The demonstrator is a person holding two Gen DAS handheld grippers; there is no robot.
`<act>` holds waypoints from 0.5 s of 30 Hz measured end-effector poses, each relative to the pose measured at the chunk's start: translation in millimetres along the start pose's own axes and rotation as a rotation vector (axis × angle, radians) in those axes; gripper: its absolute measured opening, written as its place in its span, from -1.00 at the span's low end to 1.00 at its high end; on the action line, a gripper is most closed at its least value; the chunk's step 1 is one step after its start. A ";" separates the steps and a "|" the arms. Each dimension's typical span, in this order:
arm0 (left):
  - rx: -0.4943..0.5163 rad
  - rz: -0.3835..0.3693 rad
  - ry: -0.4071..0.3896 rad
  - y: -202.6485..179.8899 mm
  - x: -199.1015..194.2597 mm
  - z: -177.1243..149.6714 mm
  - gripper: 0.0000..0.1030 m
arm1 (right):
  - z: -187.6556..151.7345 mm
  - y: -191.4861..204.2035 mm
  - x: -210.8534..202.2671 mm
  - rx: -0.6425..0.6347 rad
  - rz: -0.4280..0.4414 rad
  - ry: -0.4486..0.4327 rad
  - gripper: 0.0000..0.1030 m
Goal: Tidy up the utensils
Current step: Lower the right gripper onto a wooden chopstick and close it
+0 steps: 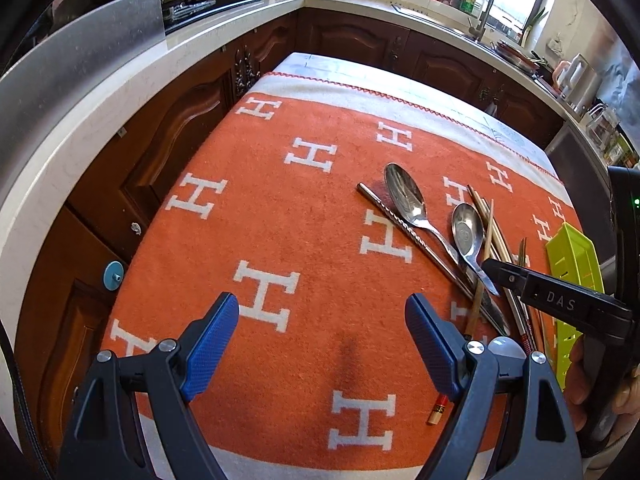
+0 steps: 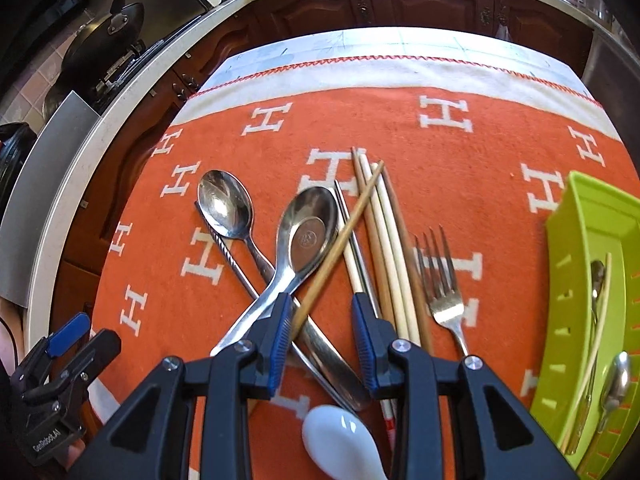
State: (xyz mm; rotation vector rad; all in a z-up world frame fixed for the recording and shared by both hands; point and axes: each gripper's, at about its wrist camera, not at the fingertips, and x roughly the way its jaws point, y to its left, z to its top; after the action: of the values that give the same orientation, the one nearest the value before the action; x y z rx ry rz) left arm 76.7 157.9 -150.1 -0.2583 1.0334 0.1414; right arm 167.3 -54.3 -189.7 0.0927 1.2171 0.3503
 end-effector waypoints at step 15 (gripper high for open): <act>0.000 -0.035 0.054 -35.6 49.2 33.7 0.63 | 4.0 -6.9 10.4 0.039 0.046 0.001 -0.88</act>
State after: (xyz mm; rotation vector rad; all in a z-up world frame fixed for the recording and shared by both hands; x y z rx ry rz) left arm 138.0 132.8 -171.0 -0.2814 1.0821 0.1031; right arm 175.6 -57.1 -199.5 0.1545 1.2241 0.3664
